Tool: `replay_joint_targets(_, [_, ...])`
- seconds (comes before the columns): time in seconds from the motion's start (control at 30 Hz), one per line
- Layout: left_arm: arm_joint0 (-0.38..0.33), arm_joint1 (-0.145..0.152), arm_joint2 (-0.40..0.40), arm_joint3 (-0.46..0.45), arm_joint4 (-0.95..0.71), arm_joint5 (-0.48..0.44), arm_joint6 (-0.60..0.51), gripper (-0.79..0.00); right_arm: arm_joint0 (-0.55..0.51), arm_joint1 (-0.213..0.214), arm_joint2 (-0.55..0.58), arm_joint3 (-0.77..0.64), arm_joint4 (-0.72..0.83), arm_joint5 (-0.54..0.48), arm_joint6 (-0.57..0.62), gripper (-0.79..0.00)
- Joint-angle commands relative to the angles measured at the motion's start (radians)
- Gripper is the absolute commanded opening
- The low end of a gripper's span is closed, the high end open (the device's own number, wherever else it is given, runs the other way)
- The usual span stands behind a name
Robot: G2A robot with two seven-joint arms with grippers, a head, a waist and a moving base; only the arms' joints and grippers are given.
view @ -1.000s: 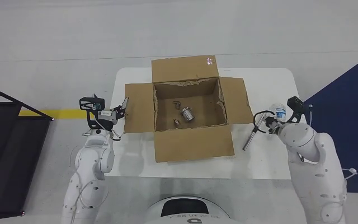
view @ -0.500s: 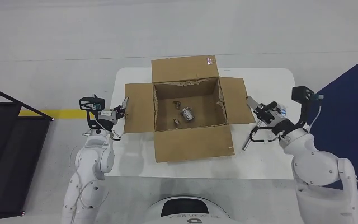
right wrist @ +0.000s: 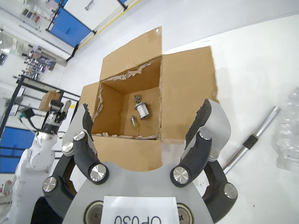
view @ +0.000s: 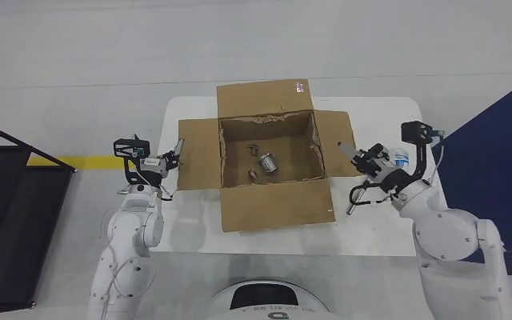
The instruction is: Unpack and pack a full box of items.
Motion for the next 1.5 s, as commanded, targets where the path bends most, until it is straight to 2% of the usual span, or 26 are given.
replay_joint_targets(0.0, [0.000,0.000,0.000,0.000,0.000,0.000,0.000,0.000,0.114,0.010,-0.090,0.011,-0.184,-0.070,0.142,0.000])
replay_joint_targets(0.1, [0.000,0.000,0.000,0.000,0.000,0.000,0.000,0.000,0.321,0.012,-0.273,0.093,-0.299,-0.152,0.287,0.000])
replay_joint_targets(0.27, [0.000,0.000,0.000,0.000,0.000,0.000,0.000,0.000,0.671,-0.021,-0.573,0.366,-0.342,-0.227,0.443,0.000])
replay_joint_targets(0.37, [0.000,0.000,0.000,0.000,0.000,0.000,0.000,0.000,0.814,-0.050,-0.709,0.531,-0.351,-0.236,0.478,0.000])
replay_joint_targets(0.47, [0.000,0.000,0.000,0.000,0.000,0.000,0.000,0.000,0.900,-0.078,-0.811,0.665,-0.362,-0.243,0.474,0.000])
replay_joint_targets(0.6, [0.000,0.000,0.000,0.000,0.000,0.000,0.000,0.000,0.968,-0.112,-0.915,0.801,-0.392,-0.224,0.469,0.000])
replay_joint_targets(0.7, [0.000,0.000,0.000,0.000,0.000,0.000,0.000,0.000,0.996,-0.137,-0.979,0.874,-0.441,-0.154,0.453,0.000])
replay_joint_targets(0.83, [0.000,0.000,0.000,0.000,0.000,0.000,0.000,0.000,1.023,-0.169,-1.039,0.986,-0.443,-0.142,0.413,0.000])
replay_joint_targets(1.2, [0.000,0.000,0.000,0.000,0.000,0.000,0.000,0.000,1.071,-0.265,-1.131,1.250,-0.342,-0.102,0.306,0.000])
replay_joint_targets(1.47, [0.000,0.000,0.000,0.000,0.000,0.000,0.000,0.000,1.104,-0.326,-1.172,1.401,-0.296,-0.110,0.283,0.000])
